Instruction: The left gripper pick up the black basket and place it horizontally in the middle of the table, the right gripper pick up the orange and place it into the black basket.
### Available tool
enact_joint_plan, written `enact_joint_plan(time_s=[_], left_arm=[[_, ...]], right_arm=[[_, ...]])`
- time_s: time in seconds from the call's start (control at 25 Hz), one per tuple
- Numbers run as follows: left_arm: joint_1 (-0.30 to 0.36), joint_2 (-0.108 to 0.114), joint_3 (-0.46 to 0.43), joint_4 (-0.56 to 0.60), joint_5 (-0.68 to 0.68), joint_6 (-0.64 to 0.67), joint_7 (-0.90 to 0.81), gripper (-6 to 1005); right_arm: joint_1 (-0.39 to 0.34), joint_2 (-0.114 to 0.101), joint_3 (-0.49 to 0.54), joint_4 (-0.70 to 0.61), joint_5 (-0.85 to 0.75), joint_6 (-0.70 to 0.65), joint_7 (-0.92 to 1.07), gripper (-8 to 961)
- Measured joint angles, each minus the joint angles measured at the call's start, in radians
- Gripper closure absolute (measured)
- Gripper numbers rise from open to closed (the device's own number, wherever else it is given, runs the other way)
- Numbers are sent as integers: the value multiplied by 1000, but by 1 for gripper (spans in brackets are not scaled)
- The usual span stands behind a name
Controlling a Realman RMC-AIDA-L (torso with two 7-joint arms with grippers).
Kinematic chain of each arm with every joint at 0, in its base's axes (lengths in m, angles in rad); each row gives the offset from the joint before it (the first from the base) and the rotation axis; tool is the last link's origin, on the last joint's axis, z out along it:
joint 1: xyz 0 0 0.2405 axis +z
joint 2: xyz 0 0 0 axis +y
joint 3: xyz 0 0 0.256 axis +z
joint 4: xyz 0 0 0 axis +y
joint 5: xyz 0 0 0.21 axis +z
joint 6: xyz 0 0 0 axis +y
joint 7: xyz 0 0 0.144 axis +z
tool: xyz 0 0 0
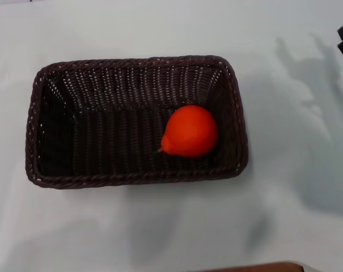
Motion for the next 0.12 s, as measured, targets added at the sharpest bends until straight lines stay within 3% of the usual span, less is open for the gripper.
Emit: enact_joint_plan(time_s=[0.12], left_arm=[[-1, -1, 0, 38, -70, 15, 15, 386]], right_arm=[[-1, -3, 1, -9, 11, 4, -1, 35]])
